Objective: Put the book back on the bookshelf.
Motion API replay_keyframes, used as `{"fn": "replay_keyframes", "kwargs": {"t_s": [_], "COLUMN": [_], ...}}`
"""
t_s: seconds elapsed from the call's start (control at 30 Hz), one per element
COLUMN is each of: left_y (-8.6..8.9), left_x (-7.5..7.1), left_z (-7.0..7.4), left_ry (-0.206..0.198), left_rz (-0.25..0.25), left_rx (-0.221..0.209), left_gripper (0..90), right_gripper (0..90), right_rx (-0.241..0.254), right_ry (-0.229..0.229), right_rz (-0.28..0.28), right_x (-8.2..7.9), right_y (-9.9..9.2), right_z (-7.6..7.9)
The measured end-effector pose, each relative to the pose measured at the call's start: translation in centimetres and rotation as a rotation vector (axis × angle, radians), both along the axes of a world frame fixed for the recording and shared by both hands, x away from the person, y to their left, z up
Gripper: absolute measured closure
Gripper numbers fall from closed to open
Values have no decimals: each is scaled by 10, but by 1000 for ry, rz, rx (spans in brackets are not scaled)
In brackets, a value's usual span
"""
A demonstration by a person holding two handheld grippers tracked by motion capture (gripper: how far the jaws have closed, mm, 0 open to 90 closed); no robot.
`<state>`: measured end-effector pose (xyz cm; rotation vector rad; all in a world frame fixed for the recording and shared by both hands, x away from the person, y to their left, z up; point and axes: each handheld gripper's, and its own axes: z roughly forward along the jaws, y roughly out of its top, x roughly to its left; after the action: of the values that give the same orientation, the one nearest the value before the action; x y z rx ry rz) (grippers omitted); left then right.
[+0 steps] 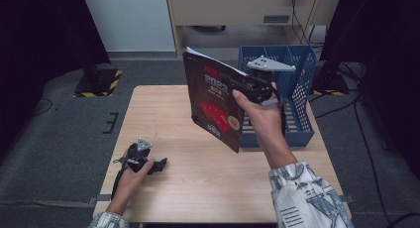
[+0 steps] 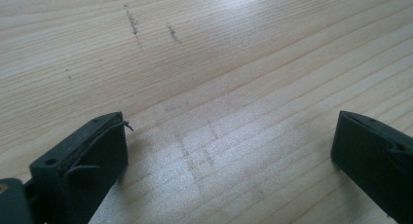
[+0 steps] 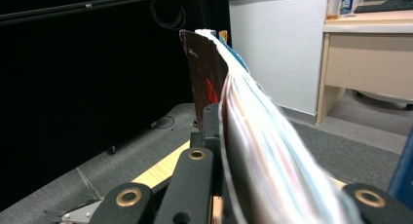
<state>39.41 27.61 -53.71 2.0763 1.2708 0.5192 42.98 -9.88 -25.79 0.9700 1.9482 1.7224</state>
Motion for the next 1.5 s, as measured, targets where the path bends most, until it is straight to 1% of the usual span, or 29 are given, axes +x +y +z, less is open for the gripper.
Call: {"fn": "replay_keyframes", "kwargs": {"t_s": [0.2,0.53,0.77,1.03,1.3,1.5], "left_y": [0,0,0,0,0,0], "left_x": [0,0,0,0,0,0], "left_z": [0,0,0,0,0,0], "left_ry": [2,2,2,2,1,0], "left_rz": [0,0,0,0,1,1], "left_rx": [1,1,1,1,1,1], "left_gripper": [0,0,0,0,0,0], "right_gripper": [871,871,871,871,871,871], "right_rx": [6,15,16,25,19,20], "right_ry": [3,10,9,8,5,4], "right_rz": [-13,-34,-44,-58,-68,-81], "right_x": [0,-4,-6,-6,-8,-9], "right_y": [-11,-33,-44,-53,-58,-67], "right_z": [2,9,13,16,19,21]}}
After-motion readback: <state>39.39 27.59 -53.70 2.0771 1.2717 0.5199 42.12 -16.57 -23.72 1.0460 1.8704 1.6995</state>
